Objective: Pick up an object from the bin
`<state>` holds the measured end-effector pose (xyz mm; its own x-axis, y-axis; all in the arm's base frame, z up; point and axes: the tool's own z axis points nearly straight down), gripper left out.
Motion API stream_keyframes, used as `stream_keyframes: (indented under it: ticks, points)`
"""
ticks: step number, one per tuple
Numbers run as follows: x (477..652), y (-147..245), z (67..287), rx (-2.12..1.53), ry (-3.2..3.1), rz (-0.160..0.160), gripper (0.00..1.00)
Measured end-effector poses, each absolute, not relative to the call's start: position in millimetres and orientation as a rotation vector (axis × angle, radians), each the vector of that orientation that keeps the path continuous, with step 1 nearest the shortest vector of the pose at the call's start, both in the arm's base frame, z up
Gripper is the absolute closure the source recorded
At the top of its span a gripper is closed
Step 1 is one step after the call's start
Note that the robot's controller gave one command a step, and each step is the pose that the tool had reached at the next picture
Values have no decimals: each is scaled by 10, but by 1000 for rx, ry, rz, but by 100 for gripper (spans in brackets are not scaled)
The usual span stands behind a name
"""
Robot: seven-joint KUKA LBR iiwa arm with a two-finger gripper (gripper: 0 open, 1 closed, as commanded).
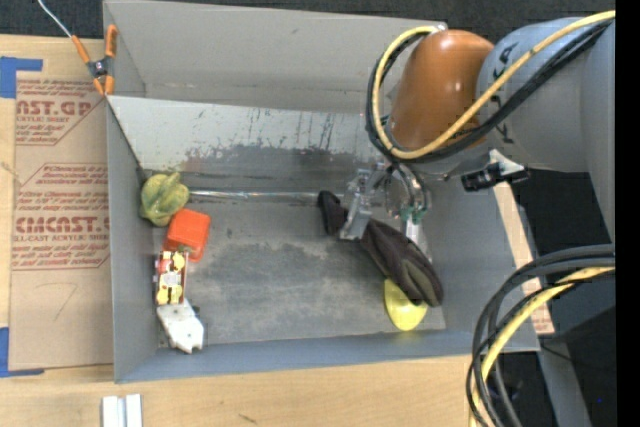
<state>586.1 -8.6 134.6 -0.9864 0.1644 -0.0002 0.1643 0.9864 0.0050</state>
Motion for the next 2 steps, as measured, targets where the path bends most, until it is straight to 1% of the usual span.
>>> stream_keyframes:
  ticks: [1,2]
  points:
    - [5874,-87,1542,259,3125,8,100]
    - [5882,-86,1656,258,3122,9,100]
